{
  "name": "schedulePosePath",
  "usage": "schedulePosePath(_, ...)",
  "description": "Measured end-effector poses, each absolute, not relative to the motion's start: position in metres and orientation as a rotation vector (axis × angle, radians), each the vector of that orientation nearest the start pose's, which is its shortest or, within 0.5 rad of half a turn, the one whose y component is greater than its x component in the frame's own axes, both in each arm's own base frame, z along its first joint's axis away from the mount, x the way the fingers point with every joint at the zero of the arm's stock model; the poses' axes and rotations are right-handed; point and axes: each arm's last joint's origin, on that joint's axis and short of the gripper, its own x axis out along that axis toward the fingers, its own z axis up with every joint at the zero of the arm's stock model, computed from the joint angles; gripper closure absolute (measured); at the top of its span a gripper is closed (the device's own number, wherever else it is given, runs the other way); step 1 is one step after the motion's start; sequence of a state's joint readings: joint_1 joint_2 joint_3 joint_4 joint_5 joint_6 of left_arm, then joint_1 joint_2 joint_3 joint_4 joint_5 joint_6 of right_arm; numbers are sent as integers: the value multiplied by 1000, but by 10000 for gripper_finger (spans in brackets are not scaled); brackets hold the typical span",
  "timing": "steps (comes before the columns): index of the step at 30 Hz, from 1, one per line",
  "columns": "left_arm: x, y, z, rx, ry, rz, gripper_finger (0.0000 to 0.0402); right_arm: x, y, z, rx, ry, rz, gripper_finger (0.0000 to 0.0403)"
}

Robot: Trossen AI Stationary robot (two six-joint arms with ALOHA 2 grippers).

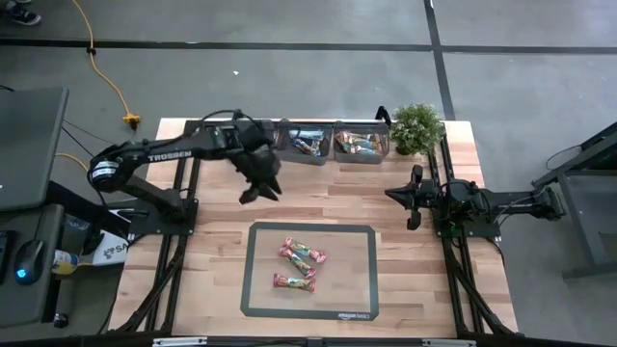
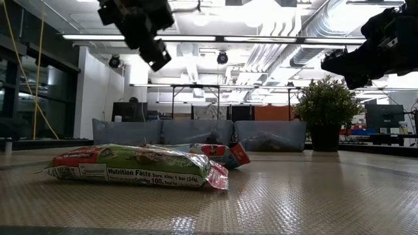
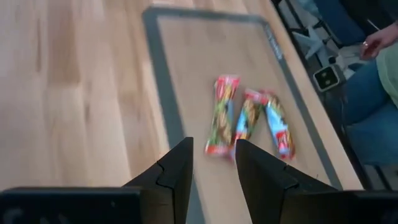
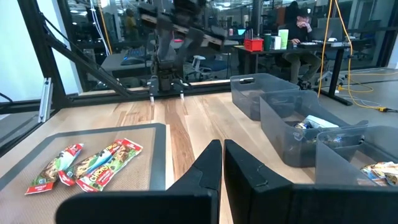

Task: Pick and place Granola Bars by type
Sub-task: Put the red granola bar into the left black bin

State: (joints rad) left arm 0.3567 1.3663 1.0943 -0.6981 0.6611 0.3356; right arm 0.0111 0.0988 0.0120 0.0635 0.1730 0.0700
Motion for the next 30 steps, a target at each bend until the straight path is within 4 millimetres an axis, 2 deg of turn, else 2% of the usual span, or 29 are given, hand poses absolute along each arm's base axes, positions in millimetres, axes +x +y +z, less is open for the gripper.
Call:
schedulePosePath(8, 285, 34, 290, 25, 678, -374, 283, 103, -4, 166, 68, 17, -163, 402)
schedulePosePath(17, 290, -3, 289, 154, 693, -358, 283, 103, -4, 166, 68, 17, -163, 402)
schedulePosePath(22, 300, -23, 273, 219, 745, -376, 283, 103, -4, 166, 68, 17, -162, 402)
schedulePosePath(30, 318, -48, 233, 279, 868, -457, 283, 103, -4, 166, 68, 19, -163, 402)
